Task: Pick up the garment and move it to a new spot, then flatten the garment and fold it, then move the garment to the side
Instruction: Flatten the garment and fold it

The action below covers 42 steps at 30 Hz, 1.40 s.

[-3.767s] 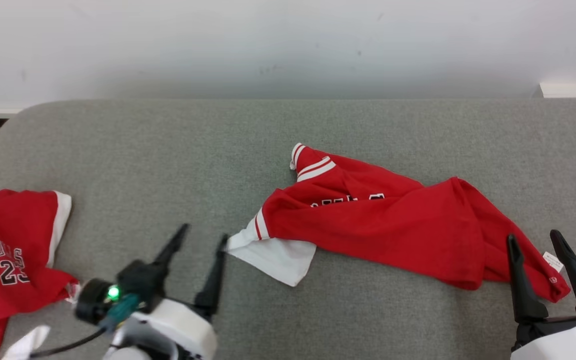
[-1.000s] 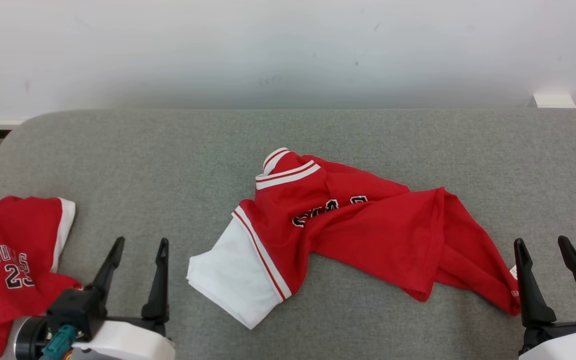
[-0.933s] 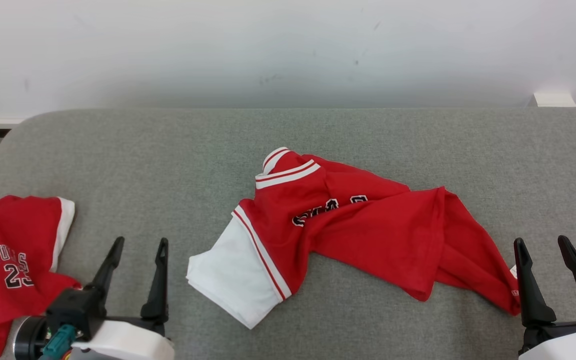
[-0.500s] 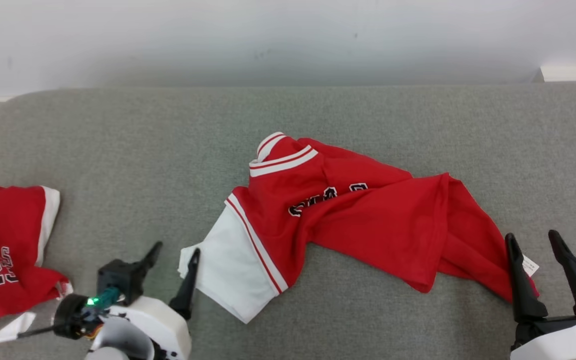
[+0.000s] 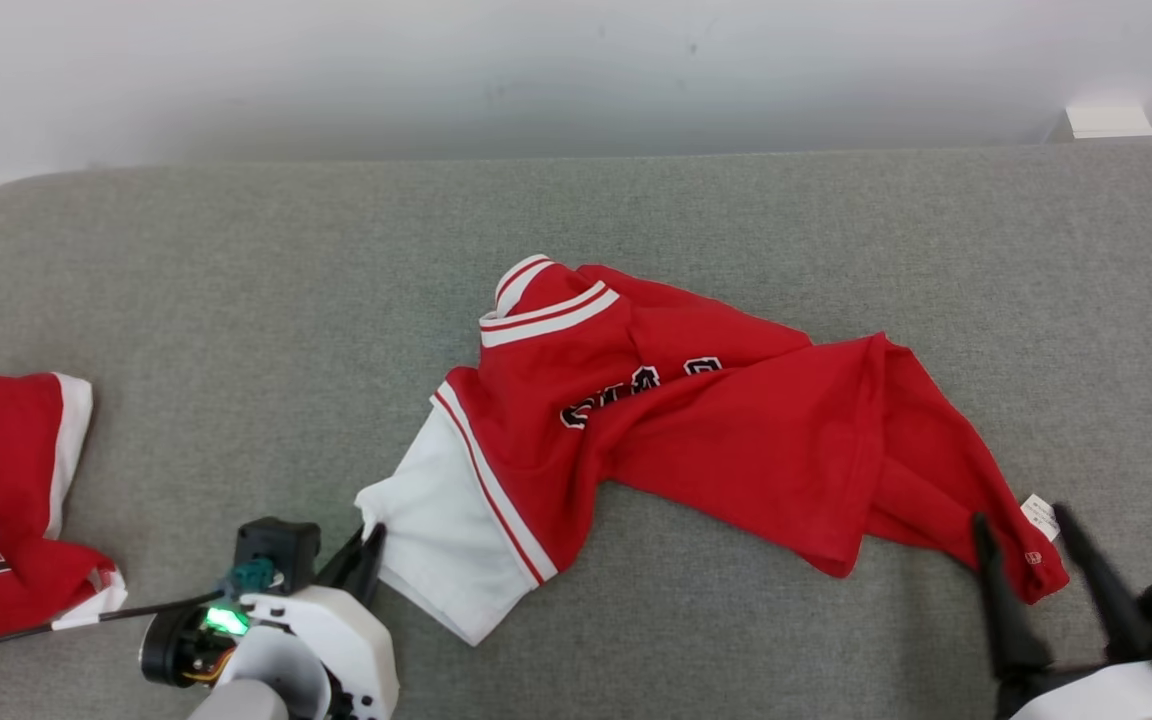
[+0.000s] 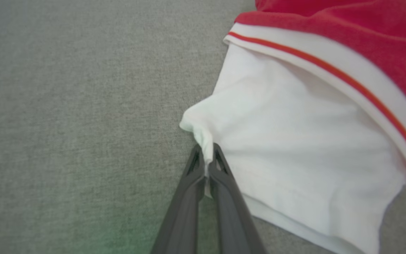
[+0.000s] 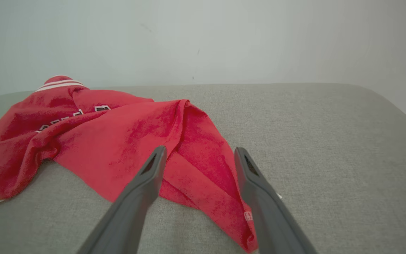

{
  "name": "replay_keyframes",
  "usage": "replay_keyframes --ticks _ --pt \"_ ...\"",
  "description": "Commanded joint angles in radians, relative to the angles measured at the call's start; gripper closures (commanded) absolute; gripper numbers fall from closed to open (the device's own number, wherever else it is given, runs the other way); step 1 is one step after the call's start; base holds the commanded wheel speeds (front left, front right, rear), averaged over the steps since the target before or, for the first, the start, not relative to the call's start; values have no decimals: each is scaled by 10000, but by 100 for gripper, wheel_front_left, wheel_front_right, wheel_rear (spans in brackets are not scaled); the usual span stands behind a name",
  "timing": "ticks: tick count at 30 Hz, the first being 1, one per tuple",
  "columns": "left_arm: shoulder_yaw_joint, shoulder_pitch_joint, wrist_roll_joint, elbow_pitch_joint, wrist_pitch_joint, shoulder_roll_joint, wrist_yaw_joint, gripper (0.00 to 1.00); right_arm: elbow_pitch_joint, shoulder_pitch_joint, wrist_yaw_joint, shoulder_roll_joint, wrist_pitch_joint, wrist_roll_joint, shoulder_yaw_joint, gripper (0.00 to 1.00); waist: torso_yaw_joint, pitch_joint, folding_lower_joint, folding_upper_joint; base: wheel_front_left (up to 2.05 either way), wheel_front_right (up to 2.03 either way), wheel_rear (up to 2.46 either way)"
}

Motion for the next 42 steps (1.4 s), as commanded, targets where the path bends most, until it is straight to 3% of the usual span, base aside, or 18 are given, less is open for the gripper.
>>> replay_keyframes --ticks 1,10,18,19,21,29,36,42 --pt "-92 46 -100 204 0 -43 -39 100 146 164 -23 -17 88 -16 187 0 22 17 0 -1 0 0 0" --pt "-135 -203 -136 394 -314 -232 -24 100 2109 -565 -23 -96 -25 476 1839 0 216 208 0 -1 0 0 0" --pt "-132 -242 -197 495 -704 -342 -9 100 3832 -1532 -23 -122 -507 638 2272 0 468 286 0 -1 0 0 0" --pt "-97 -230 -232 488 -805 -360 -1 100 3979 -1601 -23 -121 -591 657 2272 52 493 282 0 -1 0 0 0" --pt "2 -186 -296 416 -1039 -393 14 100 4221 -1690 -23 -114 -701 735 2304 100 520 262 0 -1 0 0 0" --pt "609 138 -305 -961 -2368 -261 421 100 3447 -1710 -23 -550 -1459 812 2053 100 463 -108 0 -1 0 0 0" --pt "1199 392 211 -4330 -2711 356 1119 100 1202 -1638 -23 -1265 -1457 242 1191 100 416 -637 0 -1 0 0 0" --pt "1708 -156 733 -7407 -2502 1088 1420 100 -1171 -2142 -23 -1980 -825 -359 9 100 315 -1074 0 -1 0 0 0"
